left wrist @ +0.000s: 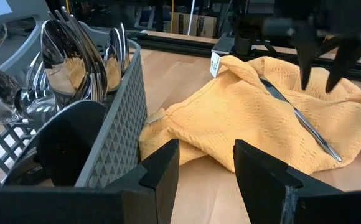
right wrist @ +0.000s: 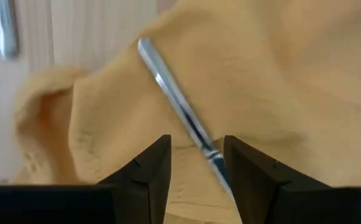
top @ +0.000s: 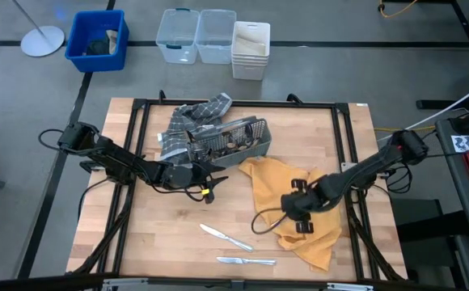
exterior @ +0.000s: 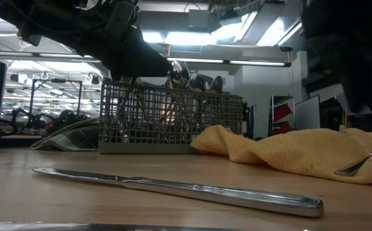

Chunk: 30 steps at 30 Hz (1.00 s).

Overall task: Sort silverware
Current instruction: Put the silver knife into the gray silverware basket

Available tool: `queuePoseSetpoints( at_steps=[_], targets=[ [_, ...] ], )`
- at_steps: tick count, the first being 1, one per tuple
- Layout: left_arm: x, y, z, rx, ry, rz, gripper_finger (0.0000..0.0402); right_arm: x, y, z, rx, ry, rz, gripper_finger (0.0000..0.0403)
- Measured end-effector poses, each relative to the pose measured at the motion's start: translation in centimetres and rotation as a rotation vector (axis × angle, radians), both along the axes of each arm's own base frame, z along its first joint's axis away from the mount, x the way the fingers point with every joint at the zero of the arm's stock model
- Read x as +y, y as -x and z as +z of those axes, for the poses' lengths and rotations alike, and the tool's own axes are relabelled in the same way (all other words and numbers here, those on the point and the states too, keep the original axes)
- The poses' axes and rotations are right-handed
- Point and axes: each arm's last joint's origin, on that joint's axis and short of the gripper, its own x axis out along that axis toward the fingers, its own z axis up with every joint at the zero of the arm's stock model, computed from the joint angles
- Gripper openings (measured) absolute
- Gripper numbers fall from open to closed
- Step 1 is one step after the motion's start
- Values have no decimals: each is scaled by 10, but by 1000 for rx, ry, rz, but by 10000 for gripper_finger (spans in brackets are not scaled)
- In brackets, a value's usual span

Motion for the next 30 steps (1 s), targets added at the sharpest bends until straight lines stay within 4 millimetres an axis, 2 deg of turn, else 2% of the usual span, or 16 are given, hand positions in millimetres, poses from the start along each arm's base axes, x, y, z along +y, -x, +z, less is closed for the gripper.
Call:
queuePoseSetpoints(
  at_steps=[5,10,16,22,25,30],
  targets=[
    [0,0,0,0,0,0,141,16,-2,-26,86,58,45,147],
    [0,0,0,0,0,0,141,18,-7,-46,136,146,42,147],
    [0,0,0,-1,3,1,141,18,-9,-58,164,200,51,147],
    [0,0,0,-2,5,1,141,19,-8,-67,200,171,55,145],
    [0,0,0,-2,6,1,141,18,-7,-70,222,161,57,130],
    [0,0,0,-3,6,1,141,19,-7,-69,210,144,60,74]
  ],
)
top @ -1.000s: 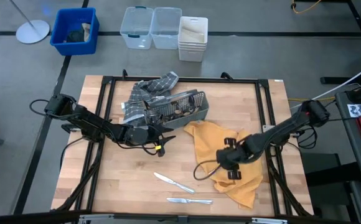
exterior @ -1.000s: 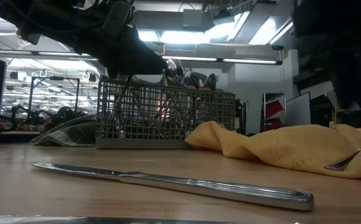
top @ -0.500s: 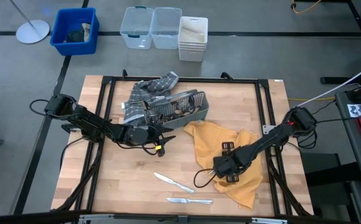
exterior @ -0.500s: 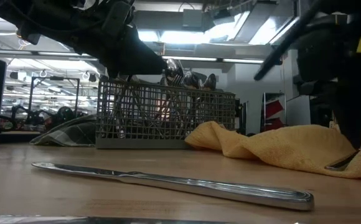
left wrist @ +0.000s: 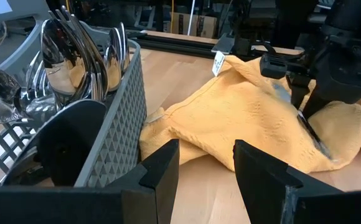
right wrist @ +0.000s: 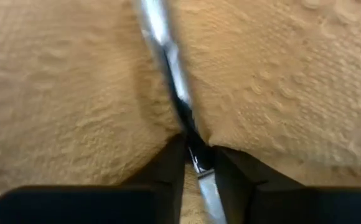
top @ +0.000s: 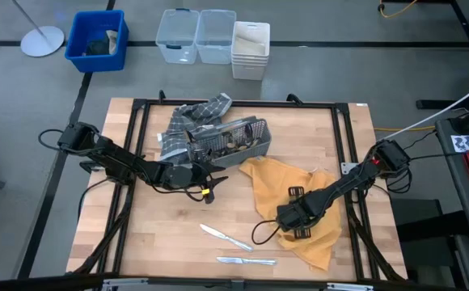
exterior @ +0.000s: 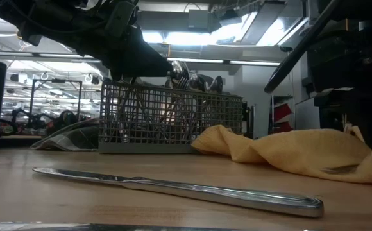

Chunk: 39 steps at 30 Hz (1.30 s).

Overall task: Sort silverware
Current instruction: Put the silver knife into the gray silverware basket

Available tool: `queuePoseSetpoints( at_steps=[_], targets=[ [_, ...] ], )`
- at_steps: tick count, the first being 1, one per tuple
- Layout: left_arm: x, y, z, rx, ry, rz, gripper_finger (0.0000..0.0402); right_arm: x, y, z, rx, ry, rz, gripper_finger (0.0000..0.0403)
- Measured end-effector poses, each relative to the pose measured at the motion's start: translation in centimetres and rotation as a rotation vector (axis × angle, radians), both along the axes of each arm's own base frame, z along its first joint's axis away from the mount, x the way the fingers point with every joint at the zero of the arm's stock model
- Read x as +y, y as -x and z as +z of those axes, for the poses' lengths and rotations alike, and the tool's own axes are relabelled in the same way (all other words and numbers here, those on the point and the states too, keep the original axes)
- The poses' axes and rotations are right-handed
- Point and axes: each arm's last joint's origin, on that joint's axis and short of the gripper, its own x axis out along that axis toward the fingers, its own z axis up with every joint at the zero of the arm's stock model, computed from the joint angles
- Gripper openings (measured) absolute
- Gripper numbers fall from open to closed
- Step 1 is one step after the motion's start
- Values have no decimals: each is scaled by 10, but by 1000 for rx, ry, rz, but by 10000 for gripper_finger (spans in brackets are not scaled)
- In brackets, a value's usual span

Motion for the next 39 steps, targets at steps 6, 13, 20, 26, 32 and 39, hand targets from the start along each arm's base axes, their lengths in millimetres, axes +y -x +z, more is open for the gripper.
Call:
queuePoseSetpoints(
  at_steps=[6,13,20,26,32,39],
  targets=[
    [0,0,0,-1,0,0,141,2,-3,4,1,-18,1,30],
    [0,0,0,-4,9,3,141,7,-10,21,19,-16,0,47],
    [-1,-1,1,-42,91,3,141,9,-15,39,23,10,2,36],
    [-6,-4,1,-95,154,-47,141,11,-22,52,-35,42,2,41],
    [-16,-12,-9,-140,170,-87,141,13,-26,66,-43,40,2,42],
    [-27,-28,-22,-174,186,-123,141,13,-33,80,-92,52,-10,43]
  ],
)
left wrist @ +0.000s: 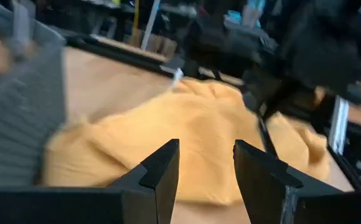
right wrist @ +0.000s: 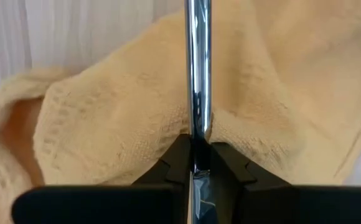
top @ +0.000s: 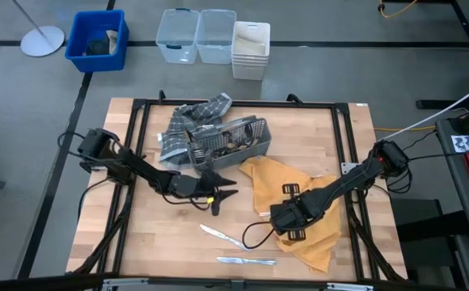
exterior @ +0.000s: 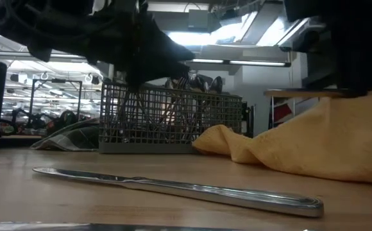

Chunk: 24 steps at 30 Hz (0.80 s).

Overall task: Sort silverware
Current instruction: Put the silver knife into the gray silverware basket

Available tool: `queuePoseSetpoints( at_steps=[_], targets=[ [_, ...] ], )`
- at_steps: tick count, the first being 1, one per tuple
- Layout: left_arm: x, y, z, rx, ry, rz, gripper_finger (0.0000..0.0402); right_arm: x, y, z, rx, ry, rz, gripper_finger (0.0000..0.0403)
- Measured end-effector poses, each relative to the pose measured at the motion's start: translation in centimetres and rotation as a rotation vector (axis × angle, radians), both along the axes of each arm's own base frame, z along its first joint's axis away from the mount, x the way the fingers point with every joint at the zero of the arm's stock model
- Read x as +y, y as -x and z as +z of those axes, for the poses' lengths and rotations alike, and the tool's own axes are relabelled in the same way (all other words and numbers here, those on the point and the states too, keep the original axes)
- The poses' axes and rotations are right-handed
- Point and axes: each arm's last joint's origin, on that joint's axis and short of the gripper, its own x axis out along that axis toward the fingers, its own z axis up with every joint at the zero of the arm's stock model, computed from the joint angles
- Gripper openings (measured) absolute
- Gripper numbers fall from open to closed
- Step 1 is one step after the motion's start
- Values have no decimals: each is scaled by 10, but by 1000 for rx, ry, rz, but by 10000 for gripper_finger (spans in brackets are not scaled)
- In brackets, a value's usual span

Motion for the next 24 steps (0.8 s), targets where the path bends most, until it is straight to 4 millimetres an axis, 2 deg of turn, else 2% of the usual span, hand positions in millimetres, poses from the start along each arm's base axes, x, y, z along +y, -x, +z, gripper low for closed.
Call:
queuePoseSetpoints(
  at_steps=[9,24],
  targets=[
    [-22,-24,-5,14,-64,-76,141,-14,-8,0,-4,-12,-53,44],
    [-57,-29,4,21,-393,-207,141,-26,-25,2,-15,-234,-99,44]
  ],
)
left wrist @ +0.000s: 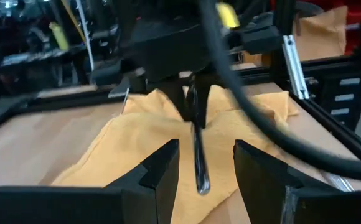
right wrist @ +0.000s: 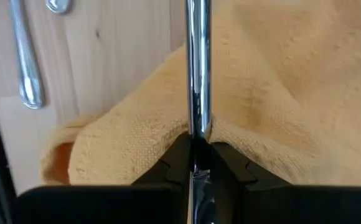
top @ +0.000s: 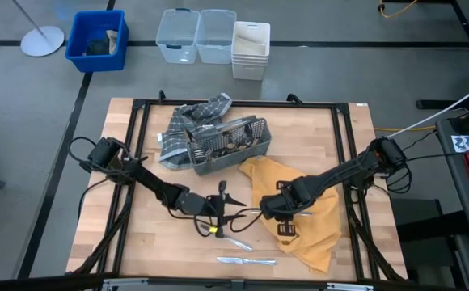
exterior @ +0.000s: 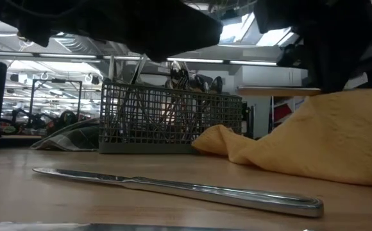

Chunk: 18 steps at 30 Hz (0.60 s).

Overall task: Sort silverware
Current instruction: Put the silver knife into the gray silverware basket

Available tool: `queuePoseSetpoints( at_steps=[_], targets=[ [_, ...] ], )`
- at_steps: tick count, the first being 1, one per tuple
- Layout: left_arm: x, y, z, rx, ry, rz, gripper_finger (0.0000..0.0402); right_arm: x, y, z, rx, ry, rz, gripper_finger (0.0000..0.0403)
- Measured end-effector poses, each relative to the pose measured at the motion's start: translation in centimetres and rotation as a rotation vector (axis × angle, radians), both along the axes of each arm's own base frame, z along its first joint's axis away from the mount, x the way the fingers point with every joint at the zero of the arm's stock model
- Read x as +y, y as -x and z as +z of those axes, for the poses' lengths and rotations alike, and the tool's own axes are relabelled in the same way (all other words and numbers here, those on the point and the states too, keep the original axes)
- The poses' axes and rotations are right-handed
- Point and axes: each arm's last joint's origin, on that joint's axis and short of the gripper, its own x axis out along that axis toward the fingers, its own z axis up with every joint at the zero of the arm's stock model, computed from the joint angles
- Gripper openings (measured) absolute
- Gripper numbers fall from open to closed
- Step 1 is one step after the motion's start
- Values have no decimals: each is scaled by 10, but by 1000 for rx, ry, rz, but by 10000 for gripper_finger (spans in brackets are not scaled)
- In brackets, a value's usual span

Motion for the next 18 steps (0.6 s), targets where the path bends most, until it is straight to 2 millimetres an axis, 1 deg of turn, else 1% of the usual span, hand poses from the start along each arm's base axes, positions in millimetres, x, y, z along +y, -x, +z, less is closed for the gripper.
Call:
queuePoseSetpoints(
  at_steps=[6,10,18],
  targets=[
    [-7,3,-1,5,-85,-32,141,0,-2,1,-2,-44,4,44],
    [-7,4,-2,21,-152,-47,141,1,-3,1,-17,-51,4,44],
    [-8,0,-20,61,-245,-78,141,0,-14,4,-120,-85,-8,44]
  ],
)
